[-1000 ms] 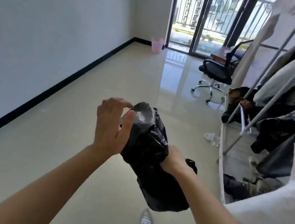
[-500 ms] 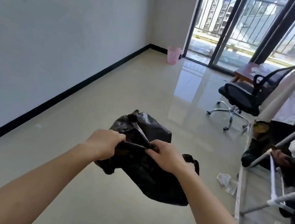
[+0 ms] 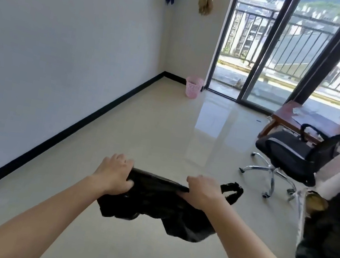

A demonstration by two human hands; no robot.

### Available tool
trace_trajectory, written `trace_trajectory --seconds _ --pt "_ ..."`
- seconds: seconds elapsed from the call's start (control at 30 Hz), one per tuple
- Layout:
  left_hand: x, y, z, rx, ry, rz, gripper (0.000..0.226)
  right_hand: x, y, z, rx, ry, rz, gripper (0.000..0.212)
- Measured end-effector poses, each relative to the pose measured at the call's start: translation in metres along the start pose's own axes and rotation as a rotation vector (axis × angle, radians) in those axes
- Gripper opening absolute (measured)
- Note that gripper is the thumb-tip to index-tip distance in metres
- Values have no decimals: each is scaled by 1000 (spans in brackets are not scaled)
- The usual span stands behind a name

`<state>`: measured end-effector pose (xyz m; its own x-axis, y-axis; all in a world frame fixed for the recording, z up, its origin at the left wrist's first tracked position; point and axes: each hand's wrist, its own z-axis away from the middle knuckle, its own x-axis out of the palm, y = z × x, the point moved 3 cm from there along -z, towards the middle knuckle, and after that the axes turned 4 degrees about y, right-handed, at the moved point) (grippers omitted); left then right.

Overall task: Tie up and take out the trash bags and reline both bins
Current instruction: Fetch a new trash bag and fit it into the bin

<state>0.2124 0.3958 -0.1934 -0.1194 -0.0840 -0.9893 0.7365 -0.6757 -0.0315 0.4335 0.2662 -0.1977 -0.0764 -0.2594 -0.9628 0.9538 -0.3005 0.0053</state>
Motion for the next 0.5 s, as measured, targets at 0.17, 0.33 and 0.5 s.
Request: trace_trajectory --seconds 0.17,0.33,0.5 --pt "-41 20 -150 92 87 -93 37 -36 80 -103 70 -20 -114 48" --pt "-56 55 -308 149 170 -143 48 -54 176 -229 130 4 -241 41" --pt "-73 65 -471 125 139 -198 48 -95 266 -350 117 28 -207 74"
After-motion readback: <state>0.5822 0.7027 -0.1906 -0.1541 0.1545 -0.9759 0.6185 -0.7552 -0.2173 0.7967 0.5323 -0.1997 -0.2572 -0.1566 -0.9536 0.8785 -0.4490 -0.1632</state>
